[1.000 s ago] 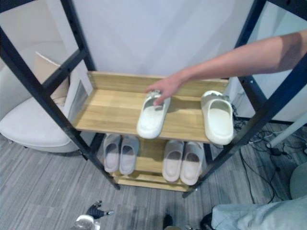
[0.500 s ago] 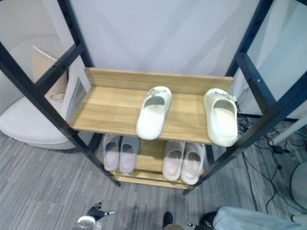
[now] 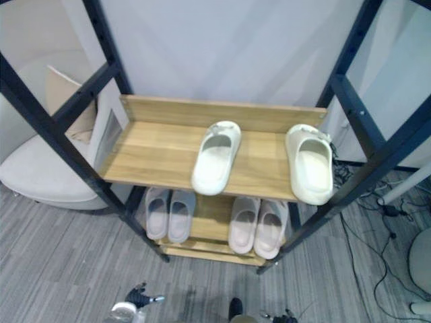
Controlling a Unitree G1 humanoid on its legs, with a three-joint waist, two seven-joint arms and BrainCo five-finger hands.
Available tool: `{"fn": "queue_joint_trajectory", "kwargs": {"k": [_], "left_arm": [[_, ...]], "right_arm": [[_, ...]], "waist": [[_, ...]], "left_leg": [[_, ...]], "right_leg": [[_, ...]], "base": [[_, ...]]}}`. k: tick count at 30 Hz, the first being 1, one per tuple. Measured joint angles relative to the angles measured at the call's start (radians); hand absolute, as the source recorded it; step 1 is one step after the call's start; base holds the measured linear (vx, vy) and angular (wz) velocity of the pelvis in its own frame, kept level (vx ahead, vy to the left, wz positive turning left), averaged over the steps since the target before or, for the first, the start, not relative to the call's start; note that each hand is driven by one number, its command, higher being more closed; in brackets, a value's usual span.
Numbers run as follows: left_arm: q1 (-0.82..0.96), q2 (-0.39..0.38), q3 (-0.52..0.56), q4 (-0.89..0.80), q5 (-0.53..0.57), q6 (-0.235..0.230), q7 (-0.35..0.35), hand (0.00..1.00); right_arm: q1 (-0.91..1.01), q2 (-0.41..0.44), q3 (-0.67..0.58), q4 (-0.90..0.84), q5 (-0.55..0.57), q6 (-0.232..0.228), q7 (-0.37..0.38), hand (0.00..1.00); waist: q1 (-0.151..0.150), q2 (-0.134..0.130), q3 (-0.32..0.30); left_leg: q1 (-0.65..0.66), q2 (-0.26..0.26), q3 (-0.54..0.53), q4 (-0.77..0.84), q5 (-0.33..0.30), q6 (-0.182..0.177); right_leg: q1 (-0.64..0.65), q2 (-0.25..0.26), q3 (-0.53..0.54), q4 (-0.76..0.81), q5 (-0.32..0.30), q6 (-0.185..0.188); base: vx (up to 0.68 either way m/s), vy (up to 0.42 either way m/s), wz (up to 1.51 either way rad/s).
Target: Organize the slippers on the shoe rack
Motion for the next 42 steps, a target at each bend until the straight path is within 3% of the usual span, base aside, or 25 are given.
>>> {"fn": "queue_joint_trajectory", "kwargs": {"k": [3, 8, 11, 15, 24, 33, 42], "left_arm": [[-0.014, 0.006, -0.135, -0.135, -0.054, -0.017, -0.045, 0.00], [-0.012, 0.018, -0.362, -0.528, -0.253, -0.053, -0.135, 0.00], [-0.011, 0.023, -0.407, -0.765, -0.365, -0.062, -0.172, 0.00], [-0.033, 0.038, -0.403, -0.989, -0.466, -0.098, -0.167, 0.00], [-0.052, 0.057, -0.400, -1.176, -0.512, -0.134, -0.120, 0.00], [-0.101, 0.056, -0.365, -1.204, -0.508, -0.155, -0.039, 0.00], [-0.285, 0.040, -0.232, -1.159, -0.334, -0.159, 0.077, 0.00]], "right_arm": [[0.001, -0.003, 0.018, -0.003, 0.001, -0.003, 0.001, 0.00], [0.034, -0.003, 0.021, -0.041, 0.005, -0.005, 0.018, 0.00], [0.035, -0.009, 0.022, -0.041, 0.006, -0.008, 0.022, 0.00], [0.041, -0.019, 0.022, -0.041, 0.006, -0.013, 0.023, 0.00], [0.045, -0.025, 0.038, -0.043, 0.005, -0.014, 0.020, 0.00], [0.048, -0.031, 0.062, -0.043, 0.000, -0.014, 0.015, 0.00], [0.074, -0.035, 0.068, -0.042, 0.000, -0.022, 0.009, 0.00]], "waist": [[-0.001, 0.001, 0.000], [-0.004, 0.010, 0.003], [-0.008, 0.021, 0.002], [-0.008, 0.039, -0.008], [-0.008, 0.043, -0.019], [-0.007, 0.044, -0.033], [-0.008, 0.041, -0.035]], "left_leg": [[-0.002, -0.001, 0.000, 0.000, 0.000, 0.000], [-0.015, -0.002, -0.016, 0.002, 0.001, 0.001], [-0.015, -0.001, -0.016, 0.000, 0.000, 0.001], [-0.015, -0.001, -0.016, 0.000, 0.000, 0.001], [-0.011, -0.001, -0.012, 0.002, 0.001, 0.001], [-0.002, -0.002, -0.014, 0.002, 0.002, 0.003], [0.002, -0.004, -0.020, 0.003, 0.003, 0.006]], "right_leg": [[-0.001, -0.001, -0.002, 0.000, 0.000, 0.000], [-0.006, -0.003, -0.017, 0.001, -0.003, 0.001], [-0.006, -0.002, -0.017, 0.007, -0.004, 0.000], [-0.006, -0.001, -0.017, 0.007, -0.005, 0.000], [-0.002, -0.002, -0.017, 0.007, -0.002, -0.002], [0.007, -0.005, -0.020, 0.007, -0.001, -0.002], [0.015, -0.007, -0.023, 0.000, -0.001, -0.002]], "base": [[0.00, 0.000, 0.00], [0.00, -0.003, 0.09], [0.00, 0.000, 0.00], [0.00, 0.000, 0.00], [0.00, 0.000, 0.00], [0.00, 0.000, 0.00], [-0.01, 0.000, 0.02]]}}
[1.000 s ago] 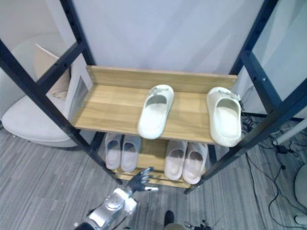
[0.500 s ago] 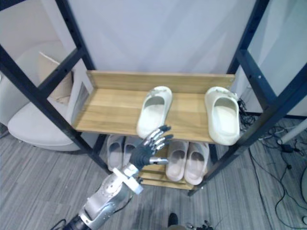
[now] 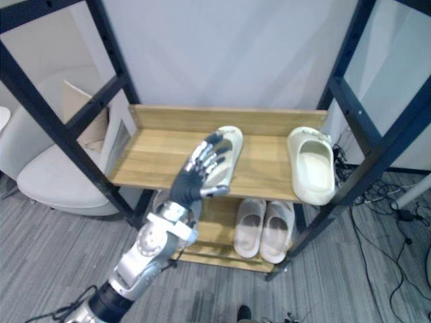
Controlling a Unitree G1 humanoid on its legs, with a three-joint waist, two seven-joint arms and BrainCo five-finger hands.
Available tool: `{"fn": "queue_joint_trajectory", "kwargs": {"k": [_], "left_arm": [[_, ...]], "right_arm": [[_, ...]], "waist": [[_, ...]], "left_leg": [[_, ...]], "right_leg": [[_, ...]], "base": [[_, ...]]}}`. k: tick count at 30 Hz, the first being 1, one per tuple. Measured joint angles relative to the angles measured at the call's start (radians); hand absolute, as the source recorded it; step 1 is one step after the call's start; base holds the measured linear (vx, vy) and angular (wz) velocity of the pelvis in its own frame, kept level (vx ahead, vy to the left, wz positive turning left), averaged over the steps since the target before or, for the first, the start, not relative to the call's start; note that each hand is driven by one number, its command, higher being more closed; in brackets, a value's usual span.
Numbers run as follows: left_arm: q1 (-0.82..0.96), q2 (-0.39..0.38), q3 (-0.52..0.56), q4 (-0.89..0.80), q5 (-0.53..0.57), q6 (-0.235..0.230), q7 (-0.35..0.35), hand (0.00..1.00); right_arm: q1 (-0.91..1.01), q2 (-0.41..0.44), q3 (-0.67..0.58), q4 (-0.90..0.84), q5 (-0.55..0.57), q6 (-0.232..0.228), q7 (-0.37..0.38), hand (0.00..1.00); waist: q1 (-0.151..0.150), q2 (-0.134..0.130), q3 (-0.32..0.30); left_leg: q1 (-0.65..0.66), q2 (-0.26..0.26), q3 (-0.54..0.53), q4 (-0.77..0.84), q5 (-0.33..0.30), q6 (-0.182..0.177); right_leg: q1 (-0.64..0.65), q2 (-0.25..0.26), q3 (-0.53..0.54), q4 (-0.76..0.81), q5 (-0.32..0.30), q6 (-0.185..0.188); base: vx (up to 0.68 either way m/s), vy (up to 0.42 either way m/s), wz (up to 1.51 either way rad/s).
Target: Organize the slippers on the shoe rack
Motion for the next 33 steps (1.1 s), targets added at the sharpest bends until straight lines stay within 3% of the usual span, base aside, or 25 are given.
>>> {"fn": "queue_joint_trajectory", "kwargs": {"k": [10, 18, 33], "left_arm": [[-0.182, 0.023, 0.126, 0.260, 0.179, 0.032, 0.105, 0.00], [-0.290, 0.060, 0.139, 0.421, 0.259, 0.058, 0.129, 0.00], [-0.440, 0.078, 0.112, 0.624, 0.365, 0.098, 0.128, 0.00]], "right_arm": [[0.002, 0.000, -0.010, -0.002, 0.000, 0.000, -0.013, 0.00], [0.000, 0.007, -0.027, -0.006, 0.006, 0.000, -0.015, 0.00], [-0.009, 0.035, -0.082, -0.037, 0.042, -0.003, -0.018, 0.00]], "waist": [[-0.016, -0.010, 0.007], [-0.044, -0.014, 0.017], [-0.081, 0.008, 0.062]], "left_leg": [[0.000, -0.003, 0.000, -0.005, 0.000, 0.000], [-0.018, -0.012, 0.010, -0.009, 0.001, 0.002], [-0.036, -0.016, 0.032, -0.019, 0.002, 0.003]], "right_leg": [[-0.003, -0.002, -0.003, 0.000, 0.000, 0.000], [-0.028, -0.006, 0.004, 0.000, 0.002, 0.003], [-0.063, -0.005, 0.026, 0.007, 0.006, 0.005]], "base": [[0.00, 0.000, 0.00], [0.00, 0.001, -0.03], [0.00, -0.001, -0.04]]}}
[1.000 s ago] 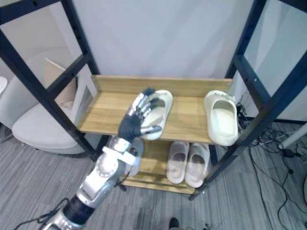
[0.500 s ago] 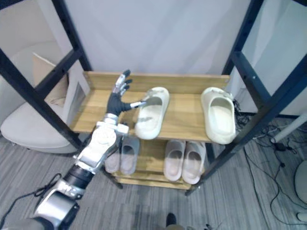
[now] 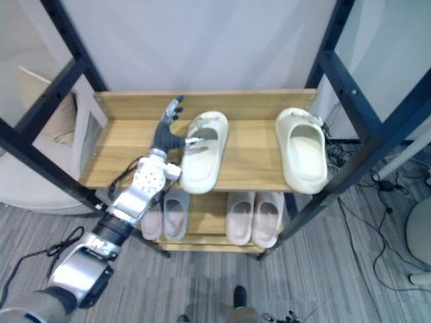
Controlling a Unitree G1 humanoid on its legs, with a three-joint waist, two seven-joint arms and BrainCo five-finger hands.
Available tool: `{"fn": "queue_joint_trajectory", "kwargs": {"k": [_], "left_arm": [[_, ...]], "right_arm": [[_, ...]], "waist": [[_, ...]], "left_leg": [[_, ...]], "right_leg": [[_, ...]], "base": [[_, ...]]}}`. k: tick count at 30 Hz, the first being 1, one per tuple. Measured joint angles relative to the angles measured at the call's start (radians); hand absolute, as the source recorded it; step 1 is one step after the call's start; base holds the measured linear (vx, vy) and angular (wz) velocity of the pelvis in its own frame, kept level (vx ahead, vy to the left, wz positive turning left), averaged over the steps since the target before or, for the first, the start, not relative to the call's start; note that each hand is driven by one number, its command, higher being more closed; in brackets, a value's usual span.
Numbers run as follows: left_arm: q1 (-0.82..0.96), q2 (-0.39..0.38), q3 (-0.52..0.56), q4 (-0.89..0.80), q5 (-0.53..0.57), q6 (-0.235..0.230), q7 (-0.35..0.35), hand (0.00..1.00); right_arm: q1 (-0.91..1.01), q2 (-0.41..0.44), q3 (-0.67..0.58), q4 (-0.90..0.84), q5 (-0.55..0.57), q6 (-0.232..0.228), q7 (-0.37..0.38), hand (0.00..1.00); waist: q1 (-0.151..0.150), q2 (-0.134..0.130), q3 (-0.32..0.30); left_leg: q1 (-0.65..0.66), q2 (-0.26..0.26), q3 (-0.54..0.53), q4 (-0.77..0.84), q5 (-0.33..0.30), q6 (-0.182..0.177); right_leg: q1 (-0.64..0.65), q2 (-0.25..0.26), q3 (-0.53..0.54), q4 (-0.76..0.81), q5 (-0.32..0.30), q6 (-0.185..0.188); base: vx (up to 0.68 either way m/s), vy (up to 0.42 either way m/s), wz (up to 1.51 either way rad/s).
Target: Organize the slippers on the shoe rack
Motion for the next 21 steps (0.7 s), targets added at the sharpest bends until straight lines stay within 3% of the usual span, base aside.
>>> {"fn": "queue_joint_trajectory", "kwargs": {"k": [1, 2, 10, 21], "left_arm": [[-0.016, 0.001, 0.000, 0.018, 0.019, 0.006, 0.000, 0.00], [-0.029, 0.001, 0.000, 0.034, 0.032, 0.008, 0.000, 1.00], [-0.091, 0.023, -0.018, 0.088, 0.112, 0.019, 0.002, 1.00], [-0.118, 0.041, -0.017, 0.103, 0.125, 0.020, 0.003, 1.00]], "right_arm": [[-0.001, 0.000, -0.002, 0.000, 0.003, 0.000, 0.000, 0.00], [-0.002, 0.000, -0.005, 0.000, 0.004, -0.001, 0.000, 0.00], [-0.005, -0.001, -0.009, -0.001, 0.007, -0.001, 0.001, 0.00], [-0.011, -0.001, -0.026, -0.002, 0.009, -0.002, 0.003, 0.00]], "waist": [[-0.002, 0.003, 0.003], [-0.003, 0.005, 0.005], [-0.009, 0.009, 0.007], [-0.023, 0.023, 0.014]], "left_leg": [[0.000, 0.000, 0.002, 0.000, 0.000, 0.000], [-0.001, -0.001, 0.004, 0.000, 0.000, 0.000], [-0.014, -0.007, 0.015, 0.000, 0.000, 0.001], [-0.012, -0.012, 0.023, 0.001, 0.001, 0.002]], "right_leg": [[-0.002, 0.000, 0.003, 0.000, 0.000, 0.000], [-0.004, 0.000, 0.005, 0.000, 0.000, 0.000], [-0.023, -0.005, 0.019, -0.003, 0.010, 0.002], [-0.026, -0.009, 0.032, -0.006, 0.017, 0.005]], "base": [[0.01, -0.002, -0.07], [0.00, -0.003, -0.07], [-0.02, -0.002, -0.04], [-0.01, 0.000, -0.02]]}}
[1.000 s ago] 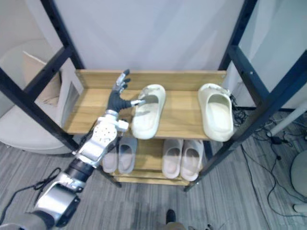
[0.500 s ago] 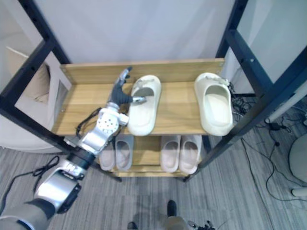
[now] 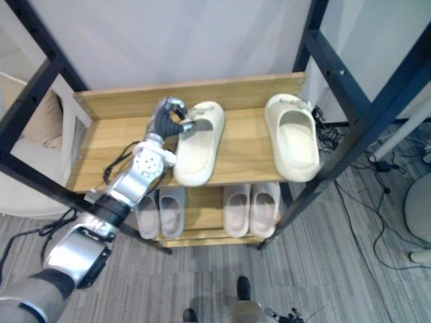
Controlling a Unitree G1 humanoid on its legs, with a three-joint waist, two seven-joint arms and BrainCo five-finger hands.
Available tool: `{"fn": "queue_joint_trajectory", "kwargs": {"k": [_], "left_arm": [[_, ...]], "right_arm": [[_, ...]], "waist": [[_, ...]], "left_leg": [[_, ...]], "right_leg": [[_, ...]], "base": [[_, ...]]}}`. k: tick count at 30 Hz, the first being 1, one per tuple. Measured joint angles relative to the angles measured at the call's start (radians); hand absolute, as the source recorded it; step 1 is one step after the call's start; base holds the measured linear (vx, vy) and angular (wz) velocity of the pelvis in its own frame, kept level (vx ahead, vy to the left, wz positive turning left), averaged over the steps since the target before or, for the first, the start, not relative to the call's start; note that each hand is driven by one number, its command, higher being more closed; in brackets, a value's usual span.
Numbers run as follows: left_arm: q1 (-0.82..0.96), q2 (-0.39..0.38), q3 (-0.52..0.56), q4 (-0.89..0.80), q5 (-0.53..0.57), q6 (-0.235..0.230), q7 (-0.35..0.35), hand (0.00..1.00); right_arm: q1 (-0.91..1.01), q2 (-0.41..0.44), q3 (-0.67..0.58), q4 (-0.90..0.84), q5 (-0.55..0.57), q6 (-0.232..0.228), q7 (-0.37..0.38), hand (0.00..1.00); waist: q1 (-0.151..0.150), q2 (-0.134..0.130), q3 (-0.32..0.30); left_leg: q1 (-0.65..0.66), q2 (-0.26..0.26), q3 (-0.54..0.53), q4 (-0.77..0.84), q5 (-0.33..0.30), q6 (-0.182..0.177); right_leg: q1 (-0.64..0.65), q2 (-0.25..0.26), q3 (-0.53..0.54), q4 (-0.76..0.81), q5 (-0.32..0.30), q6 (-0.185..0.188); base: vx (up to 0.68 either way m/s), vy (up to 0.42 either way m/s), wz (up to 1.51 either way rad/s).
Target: Organize the slippers on the shoe rack
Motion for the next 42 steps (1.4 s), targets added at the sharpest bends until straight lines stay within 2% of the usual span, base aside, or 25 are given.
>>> {"fn": "queue_joint_trajectory", "kwargs": {"k": [12, 22, 37, 42], "left_arm": [[0.005, -0.010, 0.001, 0.000, -0.024, 0.004, 0.000, 1.00], [0.007, -0.073, -0.002, -0.001, -0.038, 0.005, 0.017, 1.00], [-0.046, -0.074, -0.026, 0.052, -0.036, 0.014, 0.021, 1.00], [-0.082, -0.075, -0.030, 0.068, -0.037, 0.014, 0.022, 1.00]], "right_arm": [[0.000, -0.004, 0.021, 0.000, 0.000, 0.000, 0.006, 0.00], [0.000, -0.006, 0.026, -0.002, 0.000, 0.000, 0.007, 0.00], [0.001, -0.007, 0.024, -0.003, 0.000, -0.007, 0.007, 0.00], [0.003, -0.004, 0.019, -0.019, 0.026, -0.007, 0.008, 0.00]], "waist": [[-0.001, 0.000, 0.001], [-0.003, 0.002, 0.003], [-0.009, 0.005, 0.006], [-0.018, 0.016, 0.019]], "left_leg": [[0.012, -0.001, 0.001, 0.000, 0.000, 0.001], [0.019, -0.001, 0.006, 0.000, -0.003, 0.005], [0.022, -0.001, 0.033, -0.002, -0.005, 0.007], [0.016, -0.001, 0.040, -0.003, -0.005, 0.006]], "right_leg": [[0.011, 0.000, 0.002, -0.001, 0.001, 0.000], [0.015, 0.001, 0.010, -0.001, 0.002, 0.001], [0.003, 0.001, 0.036, -0.001, 0.006, 0.002], [-0.007, 0.001, 0.043, 0.000, 0.008, 0.003]], "base": [[0.00, 0.000, 0.00], [0.00, -0.001, 0.00], [-0.02, -0.013, -0.05], [-0.01, -0.013, -0.04]]}}
